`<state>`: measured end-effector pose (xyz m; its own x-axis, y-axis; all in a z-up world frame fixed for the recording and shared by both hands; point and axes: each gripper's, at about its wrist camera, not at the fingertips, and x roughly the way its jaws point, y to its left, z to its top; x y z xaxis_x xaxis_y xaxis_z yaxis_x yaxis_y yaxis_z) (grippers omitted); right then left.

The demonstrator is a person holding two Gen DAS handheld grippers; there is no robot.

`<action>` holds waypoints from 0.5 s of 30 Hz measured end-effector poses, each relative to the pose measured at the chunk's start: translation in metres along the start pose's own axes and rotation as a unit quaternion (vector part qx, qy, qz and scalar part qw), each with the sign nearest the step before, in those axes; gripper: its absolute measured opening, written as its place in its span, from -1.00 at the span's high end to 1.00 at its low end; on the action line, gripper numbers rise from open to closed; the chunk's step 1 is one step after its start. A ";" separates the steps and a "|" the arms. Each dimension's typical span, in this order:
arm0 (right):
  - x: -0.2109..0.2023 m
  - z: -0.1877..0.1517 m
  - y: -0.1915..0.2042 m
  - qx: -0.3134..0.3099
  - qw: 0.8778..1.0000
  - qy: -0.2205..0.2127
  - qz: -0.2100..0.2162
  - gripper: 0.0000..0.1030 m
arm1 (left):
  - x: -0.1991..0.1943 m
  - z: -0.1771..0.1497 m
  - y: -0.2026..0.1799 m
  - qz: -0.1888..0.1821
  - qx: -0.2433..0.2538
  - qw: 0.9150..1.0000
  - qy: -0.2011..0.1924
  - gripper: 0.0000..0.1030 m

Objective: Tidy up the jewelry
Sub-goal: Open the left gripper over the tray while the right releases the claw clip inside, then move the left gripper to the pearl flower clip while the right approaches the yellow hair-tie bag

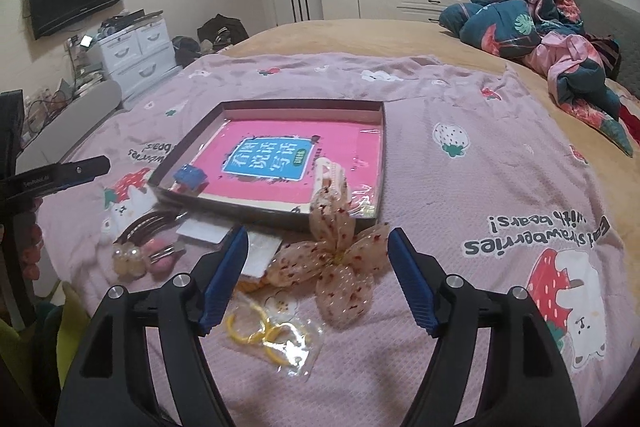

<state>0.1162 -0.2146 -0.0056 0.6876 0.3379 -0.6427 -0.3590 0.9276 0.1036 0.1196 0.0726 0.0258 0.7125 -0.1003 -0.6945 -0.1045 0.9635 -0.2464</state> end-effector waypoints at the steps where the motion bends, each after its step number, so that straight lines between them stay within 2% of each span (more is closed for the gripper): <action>1: -0.002 -0.001 0.001 -0.001 1.000 0.000 0.002 -0.42 | -0.002 -0.002 0.000 0.000 0.000 1.000 0.000 -0.33; 15: -0.004 -0.027 0.019 -0.013 0.999 0.024 0.024 -0.47 | -0.013 -0.032 -0.002 0.004 0.016 1.000 0.013 -0.34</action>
<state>0.0896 -0.2023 -0.0218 0.6377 0.3731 -0.6739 -0.4070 0.9060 0.1164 0.0887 0.0638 0.0139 0.6940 -0.0992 -0.7131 -0.0871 0.9716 -0.2199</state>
